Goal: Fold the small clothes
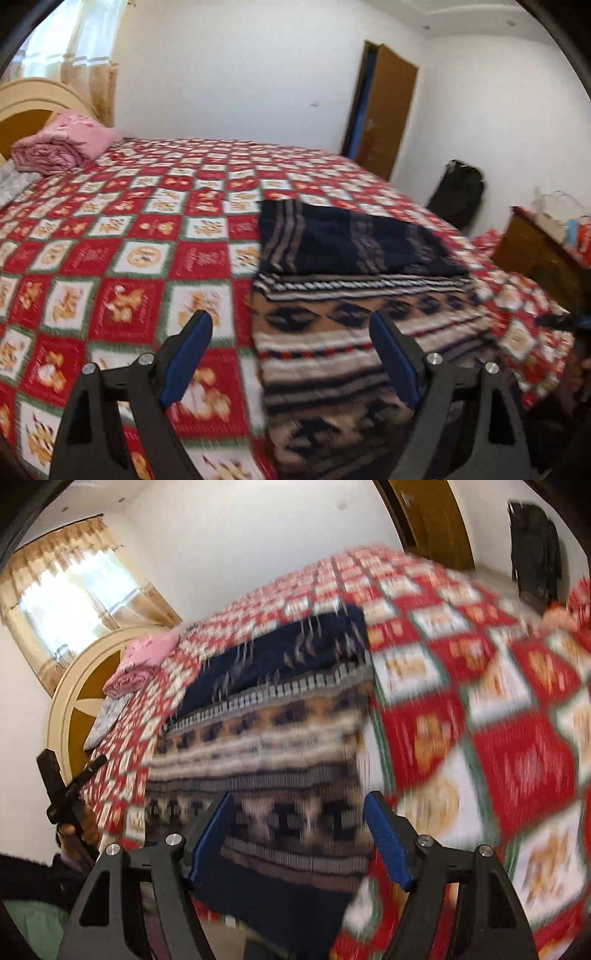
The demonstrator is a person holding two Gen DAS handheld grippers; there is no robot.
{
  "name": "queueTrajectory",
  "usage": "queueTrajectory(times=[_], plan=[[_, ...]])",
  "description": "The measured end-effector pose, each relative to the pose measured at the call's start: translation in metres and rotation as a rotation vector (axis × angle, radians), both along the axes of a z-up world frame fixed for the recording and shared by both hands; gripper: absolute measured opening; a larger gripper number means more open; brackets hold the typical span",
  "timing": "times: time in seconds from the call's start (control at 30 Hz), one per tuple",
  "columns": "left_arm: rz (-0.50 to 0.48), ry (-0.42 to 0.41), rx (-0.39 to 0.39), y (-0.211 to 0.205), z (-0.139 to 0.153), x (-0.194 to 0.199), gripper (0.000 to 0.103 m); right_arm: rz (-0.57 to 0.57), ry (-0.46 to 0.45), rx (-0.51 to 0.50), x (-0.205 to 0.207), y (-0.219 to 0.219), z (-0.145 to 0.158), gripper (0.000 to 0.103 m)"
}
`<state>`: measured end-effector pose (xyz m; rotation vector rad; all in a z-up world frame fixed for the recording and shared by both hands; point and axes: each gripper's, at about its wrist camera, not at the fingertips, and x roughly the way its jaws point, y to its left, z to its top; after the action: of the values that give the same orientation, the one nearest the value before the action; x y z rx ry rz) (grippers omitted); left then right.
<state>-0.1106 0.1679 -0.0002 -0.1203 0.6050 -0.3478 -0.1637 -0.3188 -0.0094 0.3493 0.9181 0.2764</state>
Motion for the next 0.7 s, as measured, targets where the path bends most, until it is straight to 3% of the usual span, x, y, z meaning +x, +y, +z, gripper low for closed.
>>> queueTrajectory(times=[0.2,0.27,0.33,0.43,0.5,0.57,0.63,0.7], plan=[[-0.146,-0.142,-0.125,0.021,0.037,-0.053,0.091,0.046,0.141,-0.036,-0.022,0.011,-0.033,0.074],[-0.190,-0.145,-0.159,0.029,0.049,-0.057,0.103,0.040,0.176,-0.034,-0.028,0.012,-0.041,0.073],[-0.202,-0.070,-0.109,0.028,0.047,-0.054,0.103,0.055,0.164,-0.124,-0.033,0.022,-0.043,0.073],[-0.176,0.000,0.028,0.011,0.031,-0.052,0.103,0.074,0.163,-0.240,-0.035,0.038,-0.048,0.073],[-0.227,0.038,0.079,-0.006,0.020,-0.053,0.103,0.100,0.169,-0.321,-0.034,0.052,-0.054,0.073],[-0.273,0.081,0.144,-0.020,0.009,-0.057,0.103,0.144,0.167,-0.338,-0.034,0.060,-0.056,0.073],[-0.299,0.131,0.252,-0.040,-0.010,-0.060,0.103,0.187,0.190,-0.286,-0.036,0.066,-0.060,0.073],[-0.320,0.173,0.281,-0.045,-0.022,-0.064,0.103,0.177,0.217,-0.304,-0.034,0.067,-0.066,0.073]])
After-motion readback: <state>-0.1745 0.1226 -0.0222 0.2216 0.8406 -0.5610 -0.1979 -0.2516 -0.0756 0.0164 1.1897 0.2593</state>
